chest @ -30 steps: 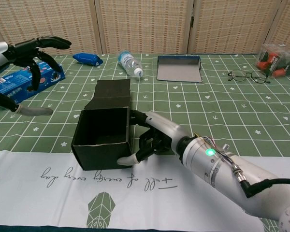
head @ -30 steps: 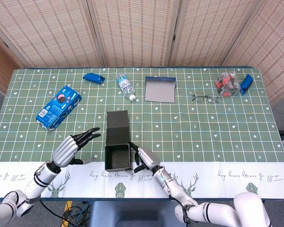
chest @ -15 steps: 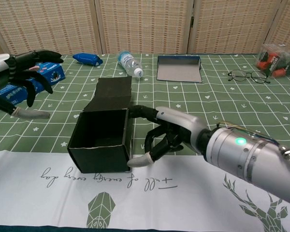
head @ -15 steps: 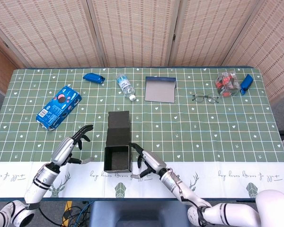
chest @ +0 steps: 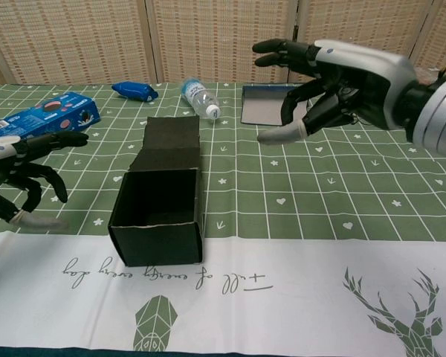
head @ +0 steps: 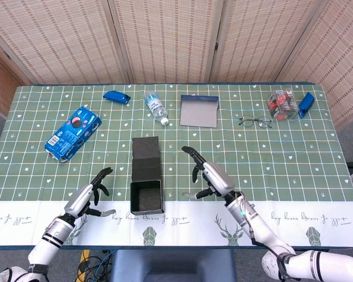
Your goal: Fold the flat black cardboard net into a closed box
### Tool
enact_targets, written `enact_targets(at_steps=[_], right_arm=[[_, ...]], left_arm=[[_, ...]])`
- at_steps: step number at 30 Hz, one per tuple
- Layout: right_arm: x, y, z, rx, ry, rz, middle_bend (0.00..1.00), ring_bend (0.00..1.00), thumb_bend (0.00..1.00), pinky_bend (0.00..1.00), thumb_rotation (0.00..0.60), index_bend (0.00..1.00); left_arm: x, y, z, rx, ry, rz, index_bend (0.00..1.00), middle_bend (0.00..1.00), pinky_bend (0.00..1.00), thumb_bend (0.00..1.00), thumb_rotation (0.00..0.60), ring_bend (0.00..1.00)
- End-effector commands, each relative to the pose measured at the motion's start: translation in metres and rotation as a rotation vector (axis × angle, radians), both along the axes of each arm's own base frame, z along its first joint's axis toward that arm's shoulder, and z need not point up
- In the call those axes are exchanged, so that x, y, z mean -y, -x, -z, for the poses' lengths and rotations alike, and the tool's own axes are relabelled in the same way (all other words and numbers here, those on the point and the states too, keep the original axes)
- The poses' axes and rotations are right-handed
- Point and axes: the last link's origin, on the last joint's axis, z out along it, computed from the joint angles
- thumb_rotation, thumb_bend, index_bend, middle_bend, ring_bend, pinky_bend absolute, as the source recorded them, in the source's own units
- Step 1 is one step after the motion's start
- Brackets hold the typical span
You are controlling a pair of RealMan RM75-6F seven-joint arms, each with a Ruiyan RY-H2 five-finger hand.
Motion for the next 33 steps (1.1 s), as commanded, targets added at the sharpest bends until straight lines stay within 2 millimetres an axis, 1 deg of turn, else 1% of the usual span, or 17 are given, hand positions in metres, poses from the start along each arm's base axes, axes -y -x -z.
enact_targets(at_steps=[1, 5, 9, 15, 21, 24, 28, 33], right_arm=[[0.000, 0.003, -0.010, 0.015, 0.030, 0.007, 0.00, 0.59, 0.04, 1.00, 0.600, 0.00], [-0.005, 0.008, -0.017, 0.035, 0.028, 0.023, 0.00, 0.59, 0.05, 1.00, 0.600, 0.00], [-0.010, 0.014, -0.021, 0.048, 0.028, 0.035, 0.00, 0.59, 0.05, 1.00, 0.600, 0.00], [-0.015, 0.022, -0.026, 0.066, 0.027, 0.047, 0.00, 0.59, 0.05, 1.00, 0.600, 0.00], [-0.019, 0.031, -0.029, 0.079, 0.022, 0.067, 0.00, 0.59, 0.08, 1.00, 0.600, 0.00], [-0.021, 0.033, -0.032, 0.089, 0.026, 0.076, 0.00, 0.59, 0.08, 1.00, 0.600, 0.00], [-0.022, 0.037, -0.033, 0.092, 0.021, 0.084, 0.00, 0.59, 0.08, 1.00, 0.600, 0.00], [-0.023, 0.038, -0.031, 0.097, 0.009, 0.088, 0.00, 0.59, 0.08, 1.00, 0.600, 0.00]], left_arm=[[0.003, -0.005, 0.012, 0.011, 0.025, -0.018, 0.00, 0.00, 0.69, 0.13, 0.600, 0.43], [0.004, -0.011, 0.027, 0.032, 0.040, -0.037, 0.00, 0.00, 0.72, 0.13, 0.600, 0.44], [0.006, -0.016, 0.042, 0.036, 0.062, -0.045, 0.00, 0.00, 0.72, 0.13, 0.600, 0.45], [0.006, -0.027, 0.056, 0.100, 0.091, -0.081, 0.00, 0.00, 0.73, 0.13, 0.600, 0.45], [-0.003, -0.038, 0.063, 0.135, 0.102, -0.099, 0.00, 0.00, 0.73, 0.13, 0.600, 0.45], [-0.009, -0.039, 0.065, 0.136, 0.111, -0.108, 0.00, 0.00, 0.73, 0.13, 0.600, 0.45], [-0.018, -0.038, 0.064, 0.134, 0.113, -0.119, 0.00, 0.00, 0.73, 0.13, 0.600, 0.46], [-0.018, -0.035, 0.064, 0.140, 0.140, -0.124, 0.00, 0.00, 0.73, 0.13, 0.600, 0.47]])
